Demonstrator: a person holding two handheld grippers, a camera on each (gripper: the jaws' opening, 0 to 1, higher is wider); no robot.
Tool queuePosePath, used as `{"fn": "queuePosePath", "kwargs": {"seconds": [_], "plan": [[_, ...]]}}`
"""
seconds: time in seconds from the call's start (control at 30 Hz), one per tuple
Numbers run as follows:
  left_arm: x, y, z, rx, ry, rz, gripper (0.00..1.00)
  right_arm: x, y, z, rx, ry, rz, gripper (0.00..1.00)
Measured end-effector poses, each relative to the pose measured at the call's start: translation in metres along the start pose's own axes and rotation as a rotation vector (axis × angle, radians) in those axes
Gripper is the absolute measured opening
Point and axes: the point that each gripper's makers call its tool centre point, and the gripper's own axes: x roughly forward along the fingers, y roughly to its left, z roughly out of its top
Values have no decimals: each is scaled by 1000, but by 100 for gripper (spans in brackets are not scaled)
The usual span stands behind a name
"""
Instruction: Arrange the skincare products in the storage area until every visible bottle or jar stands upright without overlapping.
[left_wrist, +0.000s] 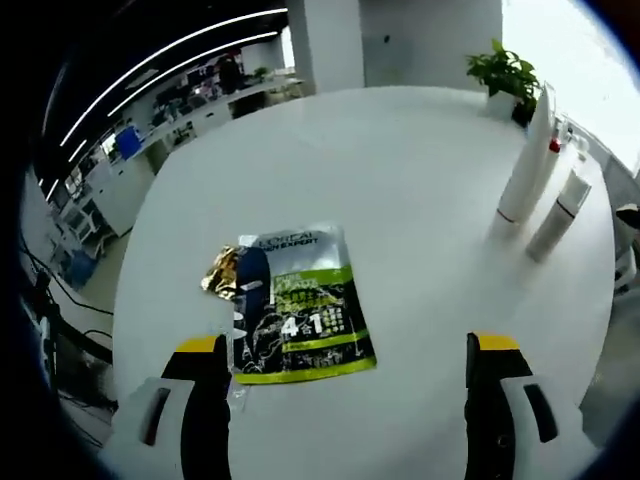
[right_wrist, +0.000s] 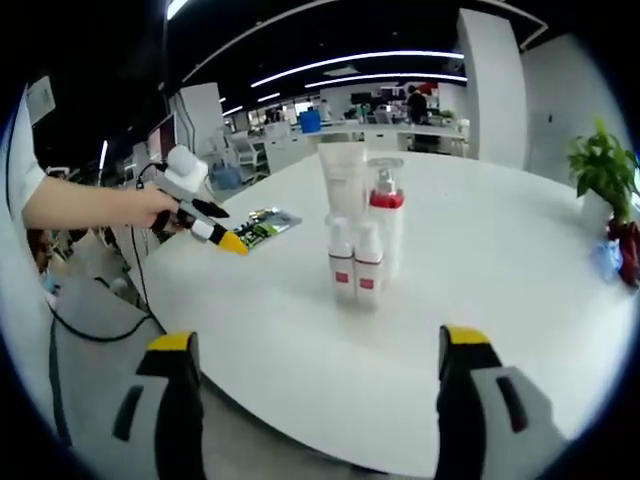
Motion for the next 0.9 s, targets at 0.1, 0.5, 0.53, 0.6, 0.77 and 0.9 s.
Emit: {"fn": "queuePosePath", "kwargs": {"seconds": [0.1,0.5,0.53,0.6,0.77,0.9], "plan": [[8,6,3,-2,10,13,97,0,0,-1,2,3,-2,100],[45,36,10,-43,81,40,97,0,-2,-2,26,8,-11,100],[48,38,9,-48,88,39,97,0,-3,-2,29,9,-12,100],[52,38,8,-58,109,29,97,0,-3,-2,32,10,-13,100],[62,39,5,-67,136,21,97,0,-4,-2,47,7,-13,100],[68,39,2,-82,155,13,97,0,-5,-2,52,9,-17,100]]}}
